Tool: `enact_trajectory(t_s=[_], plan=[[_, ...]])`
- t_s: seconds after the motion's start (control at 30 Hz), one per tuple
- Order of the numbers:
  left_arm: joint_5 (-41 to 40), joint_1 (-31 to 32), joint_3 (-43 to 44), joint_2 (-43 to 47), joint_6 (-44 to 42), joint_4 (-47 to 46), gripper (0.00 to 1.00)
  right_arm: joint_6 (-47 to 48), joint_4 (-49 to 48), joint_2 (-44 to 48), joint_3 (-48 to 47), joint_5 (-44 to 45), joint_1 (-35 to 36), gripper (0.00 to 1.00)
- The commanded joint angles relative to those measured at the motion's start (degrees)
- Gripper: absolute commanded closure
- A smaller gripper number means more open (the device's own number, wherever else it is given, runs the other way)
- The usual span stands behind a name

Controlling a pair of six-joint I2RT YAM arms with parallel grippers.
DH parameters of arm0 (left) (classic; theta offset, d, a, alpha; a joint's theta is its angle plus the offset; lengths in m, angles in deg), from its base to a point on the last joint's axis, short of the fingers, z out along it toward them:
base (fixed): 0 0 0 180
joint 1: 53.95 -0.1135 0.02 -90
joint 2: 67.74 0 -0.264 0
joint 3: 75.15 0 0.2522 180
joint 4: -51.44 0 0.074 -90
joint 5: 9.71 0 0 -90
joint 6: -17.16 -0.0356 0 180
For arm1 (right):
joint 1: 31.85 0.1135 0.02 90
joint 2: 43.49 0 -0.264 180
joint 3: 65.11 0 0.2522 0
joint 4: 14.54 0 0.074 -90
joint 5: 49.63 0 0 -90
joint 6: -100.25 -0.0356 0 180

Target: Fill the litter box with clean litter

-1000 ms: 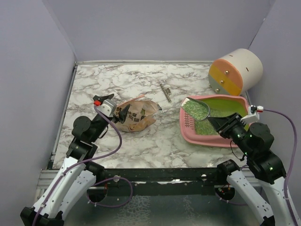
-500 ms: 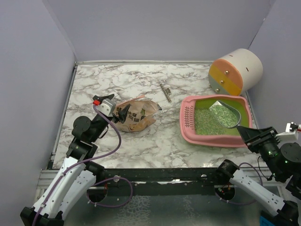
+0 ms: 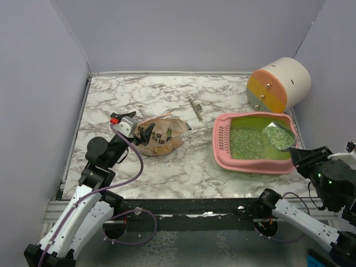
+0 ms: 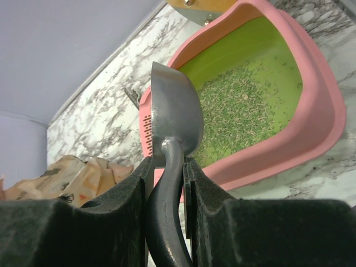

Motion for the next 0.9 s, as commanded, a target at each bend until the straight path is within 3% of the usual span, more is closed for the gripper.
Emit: enact_trajectory(t_s=[0.0,0.4,0.87], plan=[[2.06,-0.15,1.85,-0.37,0.85,-0.34,0.19,4.34,-0.35,-4.56,-3.6,5.59,0.84,0.99],[3.4,-0.15,1.87,-1.44,0.55,0.1,0.2,19.38,-0.26,-15.72,-11.94,9.26,1.02,0.99],[3.9,-0.15,1.77,-2.32,0.4,0.19,0.21,38.0,-0.22,-17.15,-15.99,18.3,1.02,0.99]])
